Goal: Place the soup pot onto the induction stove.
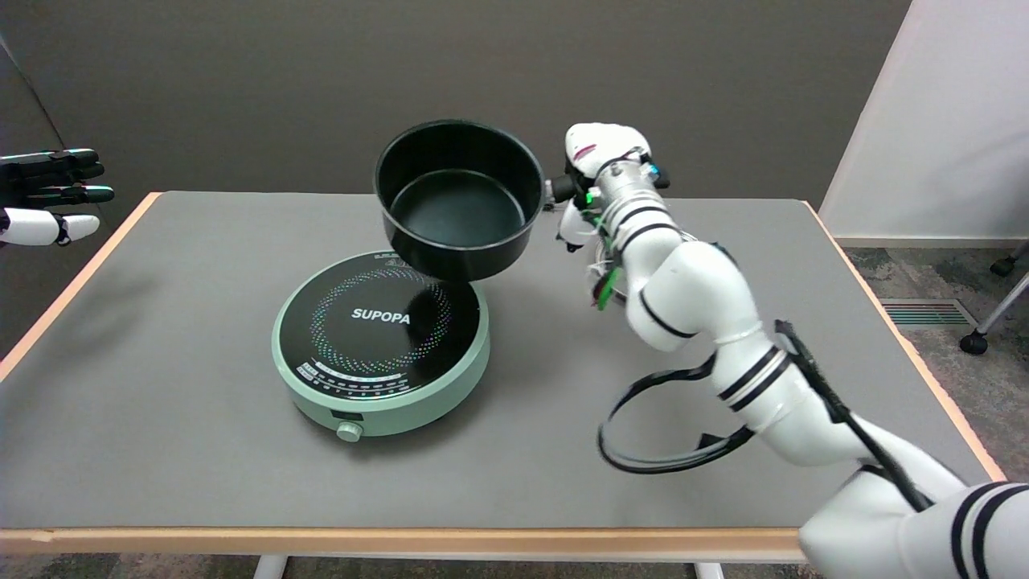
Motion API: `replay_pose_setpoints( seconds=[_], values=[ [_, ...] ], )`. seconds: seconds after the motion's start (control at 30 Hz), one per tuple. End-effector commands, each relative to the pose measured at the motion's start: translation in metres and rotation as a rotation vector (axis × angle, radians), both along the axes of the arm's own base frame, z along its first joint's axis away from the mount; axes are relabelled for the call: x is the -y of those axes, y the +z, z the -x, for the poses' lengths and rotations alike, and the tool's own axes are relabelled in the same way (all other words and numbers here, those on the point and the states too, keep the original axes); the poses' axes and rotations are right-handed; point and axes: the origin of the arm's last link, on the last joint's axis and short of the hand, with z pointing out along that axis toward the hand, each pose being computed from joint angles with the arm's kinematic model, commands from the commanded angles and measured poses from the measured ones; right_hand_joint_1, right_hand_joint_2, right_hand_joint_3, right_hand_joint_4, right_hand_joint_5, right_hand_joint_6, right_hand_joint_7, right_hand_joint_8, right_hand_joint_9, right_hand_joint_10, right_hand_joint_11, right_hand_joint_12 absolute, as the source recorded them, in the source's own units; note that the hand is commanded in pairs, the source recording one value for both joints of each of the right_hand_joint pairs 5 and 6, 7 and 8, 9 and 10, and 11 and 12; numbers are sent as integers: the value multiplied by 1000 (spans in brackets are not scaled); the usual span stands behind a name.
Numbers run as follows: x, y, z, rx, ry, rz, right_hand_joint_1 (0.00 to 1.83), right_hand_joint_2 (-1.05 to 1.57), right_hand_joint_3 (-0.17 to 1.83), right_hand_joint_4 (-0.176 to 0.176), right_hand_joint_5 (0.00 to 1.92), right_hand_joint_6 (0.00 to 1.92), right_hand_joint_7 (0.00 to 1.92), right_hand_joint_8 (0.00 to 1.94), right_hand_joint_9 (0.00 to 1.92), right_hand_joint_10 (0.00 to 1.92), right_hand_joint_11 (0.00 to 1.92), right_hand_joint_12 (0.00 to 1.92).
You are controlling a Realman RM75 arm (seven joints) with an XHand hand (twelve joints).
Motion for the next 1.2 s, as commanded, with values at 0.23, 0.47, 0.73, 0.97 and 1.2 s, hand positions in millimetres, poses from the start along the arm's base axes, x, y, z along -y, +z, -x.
replay_pose_setpoints(
  seconds=[0.23,0.47,0.73,0.97,1.2],
  values=[
    [-10,-85,-39,7,-177,68,1351,0,1716,-111,1694,1694,1694,1694,1694,1694,1694,1694],
    [-18,-101,-44,6,-208,74,1355,-21,1739,-114,1685,1685,1685,1685,1685,1685,1685,1685],
    [-33,-118,-50,7,-213,77,1357,-50,1769,-119,1673,1673,1673,1673,1673,1673,1673,1673],
    [-44,-130,-46,2,-226,90,1357,-69,1792,-122,1664,1664,1664,1664,1664,1664,1664,1664],
    [-47,-140,-38,9,-259,81,1356,-75,1801,-124,1659,1659,1659,1659,1659,1659,1659,1659]
  ],
)
